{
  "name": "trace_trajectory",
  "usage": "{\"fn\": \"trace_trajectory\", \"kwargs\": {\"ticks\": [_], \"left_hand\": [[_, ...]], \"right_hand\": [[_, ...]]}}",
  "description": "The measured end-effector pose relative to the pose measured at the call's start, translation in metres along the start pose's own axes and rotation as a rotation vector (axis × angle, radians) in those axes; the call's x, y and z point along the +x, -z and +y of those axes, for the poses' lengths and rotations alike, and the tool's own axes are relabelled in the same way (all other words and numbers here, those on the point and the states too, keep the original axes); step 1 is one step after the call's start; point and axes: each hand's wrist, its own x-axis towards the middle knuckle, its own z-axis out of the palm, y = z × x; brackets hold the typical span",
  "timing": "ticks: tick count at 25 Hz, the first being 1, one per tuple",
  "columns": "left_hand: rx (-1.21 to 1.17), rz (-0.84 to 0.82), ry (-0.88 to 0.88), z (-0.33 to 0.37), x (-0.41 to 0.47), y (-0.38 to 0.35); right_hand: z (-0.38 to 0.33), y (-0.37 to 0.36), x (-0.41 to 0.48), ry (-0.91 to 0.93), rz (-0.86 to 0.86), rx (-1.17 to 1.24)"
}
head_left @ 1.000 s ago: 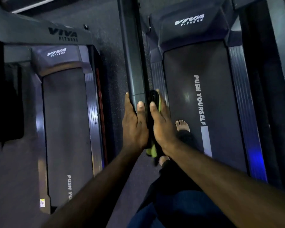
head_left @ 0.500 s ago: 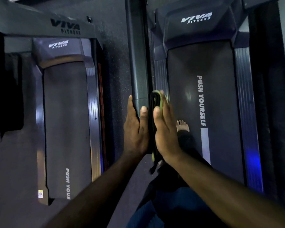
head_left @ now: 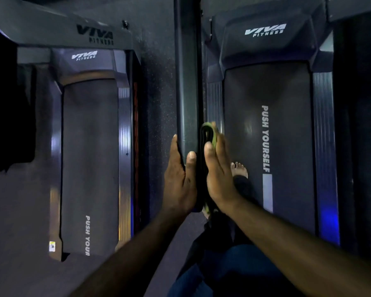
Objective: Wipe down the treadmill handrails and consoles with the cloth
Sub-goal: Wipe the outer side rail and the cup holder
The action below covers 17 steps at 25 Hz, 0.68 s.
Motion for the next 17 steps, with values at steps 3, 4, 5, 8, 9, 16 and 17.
{"fn": "trace_trajectory", "kwargs": {"ticks": [3,4,5,8,9,16,17], "left_hand": [[-0.005,-0.038,0.015,0.006,0.0,0.002],[0.014,-0.063,0.023,0.011,0.001,0.004],[0.041,-0.078,0.019,0.019,0.007,0.007],[0.112,-0.019,-0.102,0.048,0.054,0.014],[0.122,0.009,-0.149,0.056,0.073,0.014],[0.167,0.084,-0.292,0.048,0.111,0.002],[0.17,0.082,-0.298,0.047,0.112,0.003]], "right_hand": [[-0.01,-0.006,0.108,-0.015,0.044,-0.053],[-0.014,-0.006,0.136,-0.039,0.047,-0.052],[-0.018,-0.005,0.15,-0.041,0.038,-0.045],[-0.019,0.005,0.118,-0.016,-0.054,0.036],[-0.016,0.009,0.09,-0.025,-0.087,0.043],[-0.048,-0.002,0.159,0.188,-0.005,-0.067],[-0.053,-0.006,0.2,0.18,0.025,-0.062]]}}
